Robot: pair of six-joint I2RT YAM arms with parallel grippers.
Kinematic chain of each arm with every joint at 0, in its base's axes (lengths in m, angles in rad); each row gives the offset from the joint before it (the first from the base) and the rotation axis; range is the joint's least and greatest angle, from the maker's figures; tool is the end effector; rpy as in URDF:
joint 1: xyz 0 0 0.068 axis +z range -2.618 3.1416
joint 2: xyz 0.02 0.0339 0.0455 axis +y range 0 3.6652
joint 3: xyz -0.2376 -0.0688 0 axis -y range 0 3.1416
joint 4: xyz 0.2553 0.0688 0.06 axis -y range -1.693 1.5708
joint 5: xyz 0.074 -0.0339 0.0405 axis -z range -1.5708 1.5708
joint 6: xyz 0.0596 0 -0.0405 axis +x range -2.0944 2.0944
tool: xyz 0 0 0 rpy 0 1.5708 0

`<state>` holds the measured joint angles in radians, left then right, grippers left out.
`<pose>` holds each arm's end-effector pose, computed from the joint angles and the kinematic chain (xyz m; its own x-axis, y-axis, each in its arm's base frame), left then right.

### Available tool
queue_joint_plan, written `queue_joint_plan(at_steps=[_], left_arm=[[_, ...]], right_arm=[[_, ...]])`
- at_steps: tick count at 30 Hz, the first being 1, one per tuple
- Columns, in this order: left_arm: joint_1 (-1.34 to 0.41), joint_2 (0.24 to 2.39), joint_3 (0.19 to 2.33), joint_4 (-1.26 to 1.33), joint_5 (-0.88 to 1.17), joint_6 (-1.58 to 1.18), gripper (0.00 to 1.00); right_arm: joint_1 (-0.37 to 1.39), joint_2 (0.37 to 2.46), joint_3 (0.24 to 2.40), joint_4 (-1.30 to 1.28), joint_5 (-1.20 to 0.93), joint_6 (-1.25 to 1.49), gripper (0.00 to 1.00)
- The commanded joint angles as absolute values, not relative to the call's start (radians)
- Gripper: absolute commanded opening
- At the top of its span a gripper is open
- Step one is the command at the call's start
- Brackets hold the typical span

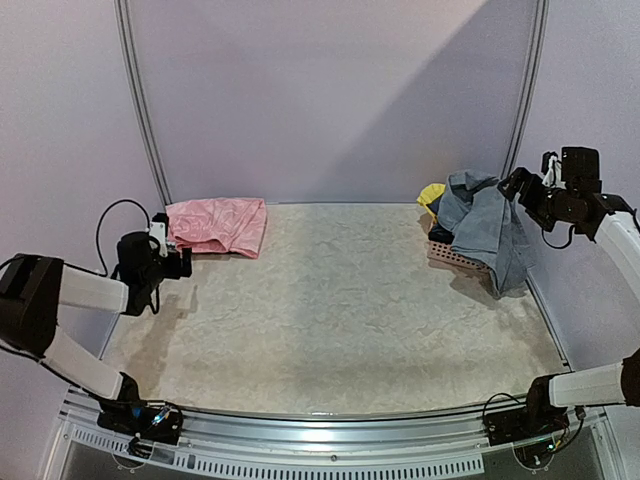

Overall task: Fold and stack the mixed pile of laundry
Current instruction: Pick up the crumpled shirt from the bin.

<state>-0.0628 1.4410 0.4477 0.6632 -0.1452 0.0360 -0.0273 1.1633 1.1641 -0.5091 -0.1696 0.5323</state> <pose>0.3046 -0.0105 0.1249 -0.3260 0.0562 -0.9437 -0.0628 0.9947 0.0809 0.2972 0.0019 0.3272 -0.4804 0.5135 -0.7110 0.1431 0.8457 0.5141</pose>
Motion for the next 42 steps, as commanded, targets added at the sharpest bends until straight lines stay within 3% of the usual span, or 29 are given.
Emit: queue_joint_plan(at_steps=[1,3,6,14,22,29,42], left_arm=[[-0.063,1.251,0.716,0.072,-0.268,-0.203,1.00],[-0.062,1.229,0.886,-0.320,-0.403,-0.370,1.00],[-0.058,1.229,1.023,-0.558,-0.411,-0.395,0.99],[-0.049,1.104,0.985,-0.611,-0.326,-0.428,1.00],[-0.051,1.110,1.043,-0.677,-0.144,-0.444,1.00],[-0.128,1.173,1.098,-0.715,-0.044,-0.423,1.00],[-0.362,1.290,1.162,-0.688,-0.082,-0.448,0.94]], right_arm=[[-0.031,1.148,1.186,-0.569,-0.122,0.545,0.99],[-0.031,1.147,1.184,-0.575,-0.117,0.546,0.99],[-0.031,1.147,1.177,-0.573,-0.114,0.529,0.99],[-0.030,1.204,1.181,-0.524,-0.121,0.503,0.99],[-0.033,1.409,1.297,-0.522,-0.096,0.492,0.99],[-0.072,1.645,1.469,-0.579,-0.152,0.522,0.83],[-0.135,1.791,1.544,-0.569,-0.283,0.555,0.59]])
